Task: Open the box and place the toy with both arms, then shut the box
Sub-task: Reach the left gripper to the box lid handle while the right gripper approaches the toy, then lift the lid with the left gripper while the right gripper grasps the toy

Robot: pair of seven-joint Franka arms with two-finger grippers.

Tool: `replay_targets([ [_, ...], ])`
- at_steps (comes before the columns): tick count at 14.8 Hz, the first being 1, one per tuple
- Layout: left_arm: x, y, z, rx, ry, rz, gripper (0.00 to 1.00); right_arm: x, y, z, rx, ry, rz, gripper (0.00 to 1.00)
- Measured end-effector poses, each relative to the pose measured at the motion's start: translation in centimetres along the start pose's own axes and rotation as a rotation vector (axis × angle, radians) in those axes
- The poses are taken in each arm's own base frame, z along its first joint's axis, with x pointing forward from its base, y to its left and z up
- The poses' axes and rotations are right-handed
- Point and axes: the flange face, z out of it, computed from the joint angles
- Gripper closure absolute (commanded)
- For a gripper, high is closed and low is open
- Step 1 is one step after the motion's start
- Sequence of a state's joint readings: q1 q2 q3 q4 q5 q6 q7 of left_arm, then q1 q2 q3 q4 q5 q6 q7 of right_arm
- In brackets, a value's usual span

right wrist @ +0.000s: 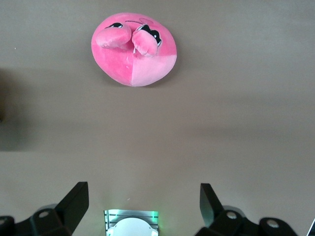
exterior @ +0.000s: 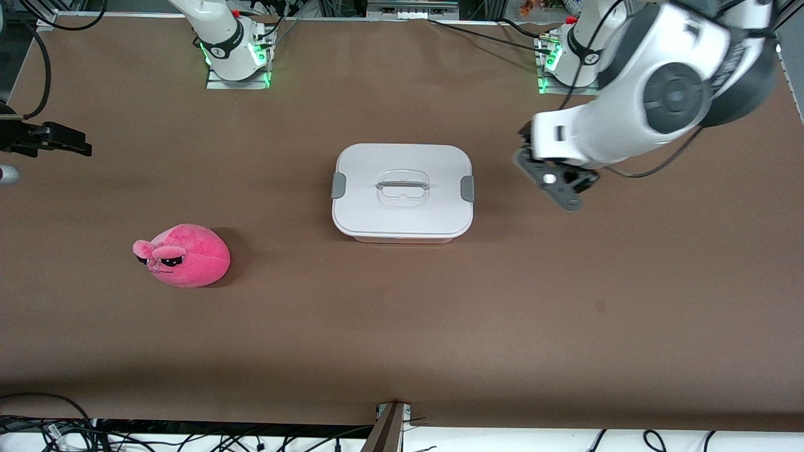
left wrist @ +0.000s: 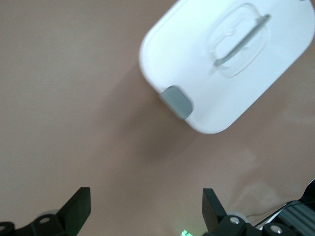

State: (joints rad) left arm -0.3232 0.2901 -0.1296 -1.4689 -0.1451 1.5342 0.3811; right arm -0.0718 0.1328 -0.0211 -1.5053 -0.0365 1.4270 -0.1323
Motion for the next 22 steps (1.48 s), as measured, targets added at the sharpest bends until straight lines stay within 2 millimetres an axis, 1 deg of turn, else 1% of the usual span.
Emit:
replay_targets([
  [4, 6.6, 9.5, 3.9, 0.086, 0.072, 0.235, 0.0, 1.6, 0.3, 2.4, 0.004, -0.04, 0.002, 0.0],
  [5, 7.8, 11.5, 4.9, 0.111, 0.089, 0.309, 0.0, 1.8, 0.4, 2.7, 0.005, -0.046, 0.004, 0.0],
  [6, 8.9, 12.9, 6.0, 0.13, 0.105, 0.379, 0.0, 1.9, 0.6, 2.9, 0.006, -0.05, 0.006, 0.0],
  [8, 10.9, 14.2, 8.8, 0.15, 0.131, 0.478, 0.0, 2.0, 0.7, 3.1, 0.006, -0.049, -0.001, 0.0],
  [10, 13.0, 14.5, 12.3, 0.199, 0.146, 0.538, 0.06, 2.4, 0.8, 3.0, 0.003, -0.027, -0.02, 0.0],
  [11, 13.8, 14.4, 13.7, 0.232, 0.148, 0.56, 0.12, 2.7, 0.7, 3.0, 0.001, -0.014, -0.026, 0.0],
  [13, 14.6, 14.3, 15.8, 0.248, 0.134, 0.581, 0.14, 3.4, 0.6, 3.7, -0.001, -0.009, -0.03, 0.0],
  [14, 14.7, 14.4, 16.5, 0.246, 0.124, 0.59, 0.14, 3.9, 0.7, 4.3, -0.001, -0.009, -0.03, 0.0],
  [15, 14.7, 14.7, 16.9, 0.243, 0.114, 0.597, 0.31, 4.5, 0.8, 5.1, -0.002, -0.009, -0.03, 0.0],
  [16, 14.6, 14.9, 17.2, 0.239, 0.099, 0.602, 0.53, 5.0, 0.9, 6.0, -0.002, -0.01, -0.03, 0.0],
  [17, 14.5, 15.1, 17.3, 0.235, 0.087, 0.606, 0.7, 5.4, 0.9, 7.1, -0.003, -0.01, -0.03, 0.0],
  [18, 14.5, 15.2, 17.6, 0.232, 0.077, 0.609, 0.92, 5.8, 0.9, 8.1, -0.004, -0.006, -0.031, 0.0],
  [19, 14.4, 15.5, 17.9, 0.23, 0.07, 0.614, 1.0, 6.1, 0.9, 9.2, -0.006, 0.002, -0.032, 0.0],
  [22, 14.3, 15.8, 18.6, 0.225, 0.052, 0.619, 1.0, 7.0, 0.9, 13.0, -0.011, 0.039, -0.037, 0.0],
])
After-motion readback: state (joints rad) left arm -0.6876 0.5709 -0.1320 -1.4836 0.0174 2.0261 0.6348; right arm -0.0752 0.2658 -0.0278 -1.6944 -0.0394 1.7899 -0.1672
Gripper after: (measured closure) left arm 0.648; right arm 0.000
